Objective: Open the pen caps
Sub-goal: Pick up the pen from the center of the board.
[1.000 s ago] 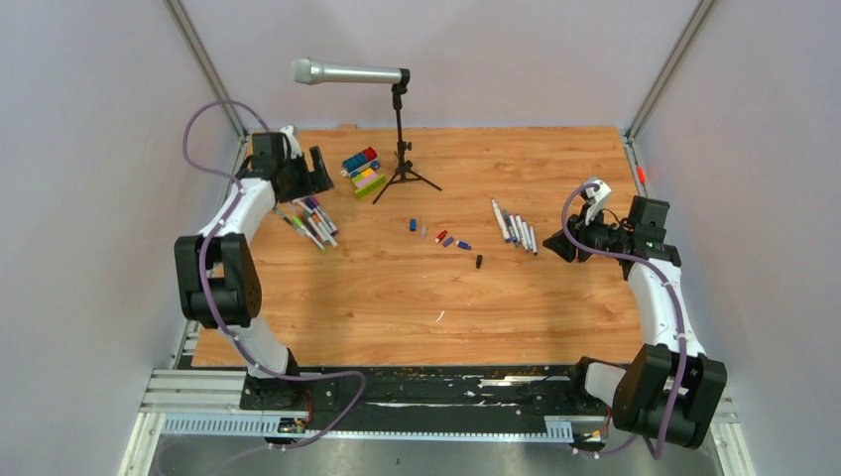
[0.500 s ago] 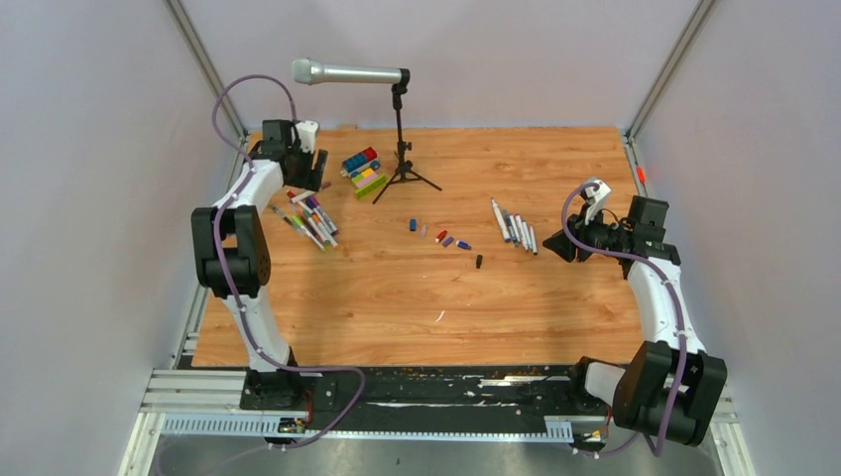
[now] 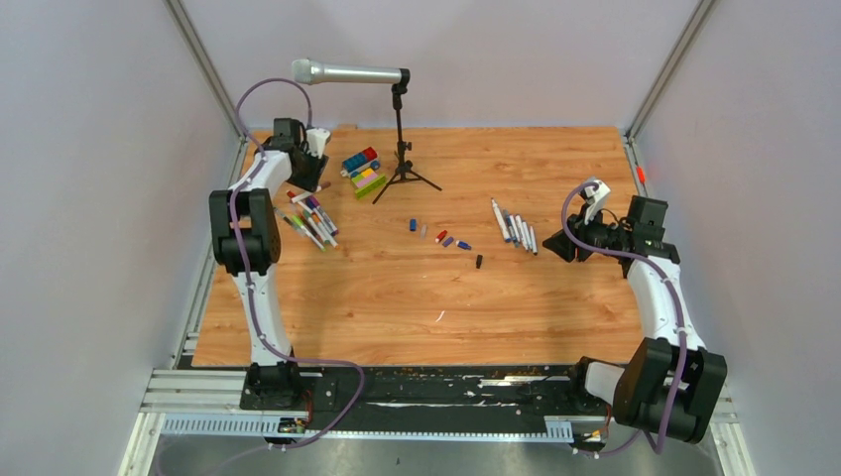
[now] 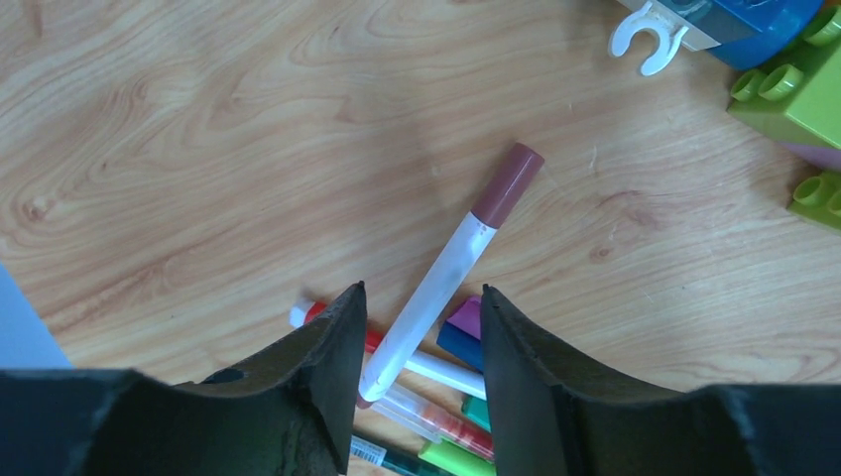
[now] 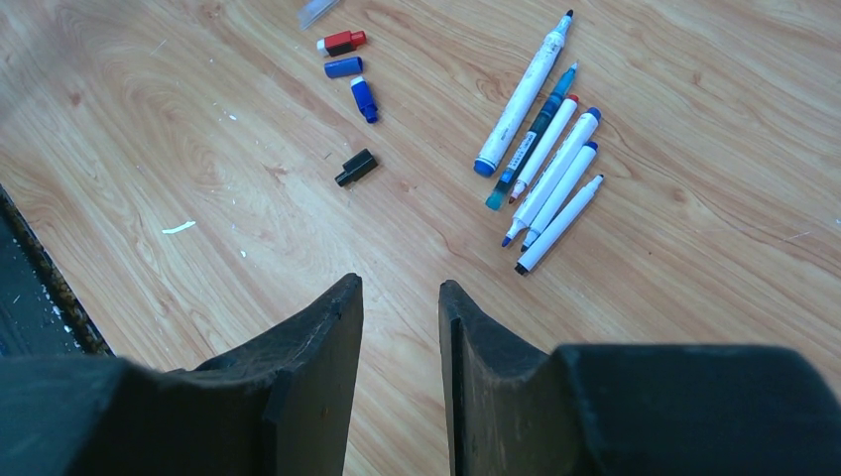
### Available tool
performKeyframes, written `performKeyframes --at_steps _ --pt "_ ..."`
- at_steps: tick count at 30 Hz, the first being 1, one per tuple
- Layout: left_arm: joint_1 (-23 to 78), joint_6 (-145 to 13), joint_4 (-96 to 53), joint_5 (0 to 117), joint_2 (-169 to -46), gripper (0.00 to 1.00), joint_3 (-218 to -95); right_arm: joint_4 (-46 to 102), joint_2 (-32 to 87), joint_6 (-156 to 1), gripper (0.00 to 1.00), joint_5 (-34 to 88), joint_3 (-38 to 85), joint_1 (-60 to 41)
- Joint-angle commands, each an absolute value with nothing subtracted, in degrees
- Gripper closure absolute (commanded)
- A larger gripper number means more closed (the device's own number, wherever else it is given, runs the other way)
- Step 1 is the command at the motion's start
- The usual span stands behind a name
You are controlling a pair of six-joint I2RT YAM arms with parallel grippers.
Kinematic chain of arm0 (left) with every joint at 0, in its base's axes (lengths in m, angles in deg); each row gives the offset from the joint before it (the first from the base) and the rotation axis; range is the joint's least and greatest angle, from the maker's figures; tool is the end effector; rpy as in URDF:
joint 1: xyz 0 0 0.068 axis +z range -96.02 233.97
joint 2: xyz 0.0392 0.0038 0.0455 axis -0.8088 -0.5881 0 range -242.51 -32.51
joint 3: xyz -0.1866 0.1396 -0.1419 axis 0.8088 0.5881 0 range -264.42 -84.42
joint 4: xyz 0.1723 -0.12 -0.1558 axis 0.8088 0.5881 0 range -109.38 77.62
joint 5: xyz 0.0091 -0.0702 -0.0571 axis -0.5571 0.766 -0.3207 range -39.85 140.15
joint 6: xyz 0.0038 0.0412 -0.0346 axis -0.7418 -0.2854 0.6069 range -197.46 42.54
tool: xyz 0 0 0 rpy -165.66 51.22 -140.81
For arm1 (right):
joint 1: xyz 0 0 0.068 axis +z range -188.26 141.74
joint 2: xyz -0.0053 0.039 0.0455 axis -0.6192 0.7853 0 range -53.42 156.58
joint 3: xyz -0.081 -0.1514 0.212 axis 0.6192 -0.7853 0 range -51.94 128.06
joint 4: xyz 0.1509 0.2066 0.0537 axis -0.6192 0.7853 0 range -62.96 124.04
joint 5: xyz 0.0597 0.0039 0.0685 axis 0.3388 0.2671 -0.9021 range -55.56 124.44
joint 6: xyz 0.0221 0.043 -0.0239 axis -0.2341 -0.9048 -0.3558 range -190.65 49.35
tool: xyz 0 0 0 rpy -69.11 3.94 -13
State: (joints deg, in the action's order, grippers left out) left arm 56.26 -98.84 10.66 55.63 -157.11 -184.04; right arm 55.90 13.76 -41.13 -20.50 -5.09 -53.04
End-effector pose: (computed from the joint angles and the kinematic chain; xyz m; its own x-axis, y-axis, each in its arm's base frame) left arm 0.4798 0.0157 0.1921 -0.7569 0.3331 -0.5623 0.3126 0.9401 0.1361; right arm 0.2297 -0.0305 0.2565 -0.4542 -0.1728 -0.8740 -0.6832 0.6972 0.2172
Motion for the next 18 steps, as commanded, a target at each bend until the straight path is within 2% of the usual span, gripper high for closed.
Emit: performKeyframes --at_steps 1,13,18 --pt "56.4 -100.9 12.5 56.7 -158.8 0.49 -187.7 54.3 14.2 -40.5 0.65 -21.3 -4.1 -53.3" --pt "56.4 -101.0 14.3 59.1 -162.1 0.70 -189.9 54.7 14.6 -40.3 0.65 -20.7 -3.9 -53.3" --pt "56.4 -100.9 14.1 59.8 -162.1 0.84 -190.0 54.9 14.4 -40.3 0.65 -20.7 -3.7 -53.3"
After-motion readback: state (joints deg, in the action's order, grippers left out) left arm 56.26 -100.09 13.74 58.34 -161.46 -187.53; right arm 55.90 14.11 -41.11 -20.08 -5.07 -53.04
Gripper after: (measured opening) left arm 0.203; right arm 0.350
